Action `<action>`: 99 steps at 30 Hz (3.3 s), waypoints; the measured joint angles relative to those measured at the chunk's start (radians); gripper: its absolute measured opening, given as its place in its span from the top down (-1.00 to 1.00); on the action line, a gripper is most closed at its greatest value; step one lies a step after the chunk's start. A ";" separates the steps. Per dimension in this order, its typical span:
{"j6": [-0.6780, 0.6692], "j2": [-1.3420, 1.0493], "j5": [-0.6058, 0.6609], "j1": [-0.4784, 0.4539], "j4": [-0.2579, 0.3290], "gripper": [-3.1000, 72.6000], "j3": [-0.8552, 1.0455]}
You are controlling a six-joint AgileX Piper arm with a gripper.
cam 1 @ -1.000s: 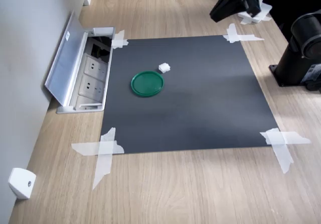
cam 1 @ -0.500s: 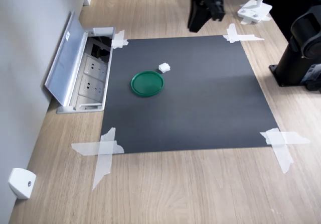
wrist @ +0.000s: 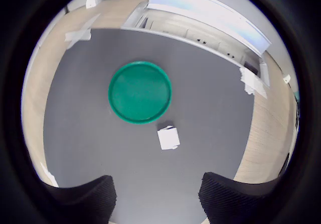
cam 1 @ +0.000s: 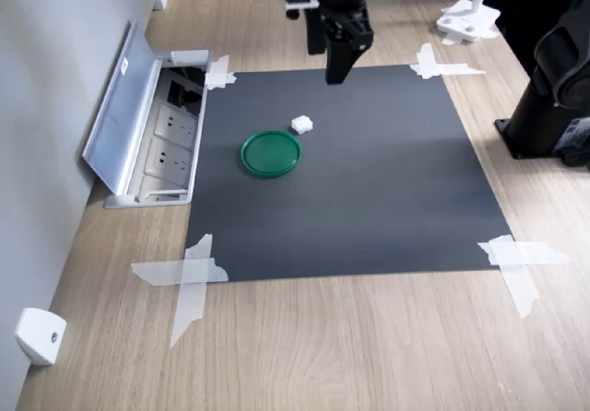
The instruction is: Grasp a white terminal and put it on the green lid.
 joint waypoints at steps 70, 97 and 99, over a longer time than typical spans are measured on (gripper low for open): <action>-0.150 0.276 -0.187 0.000 0.001 0.20 -0.010; -0.094 0.385 -0.123 0.098 0.051 0.18 -0.199; -0.099 0.385 -0.123 0.099 0.051 0.07 -0.199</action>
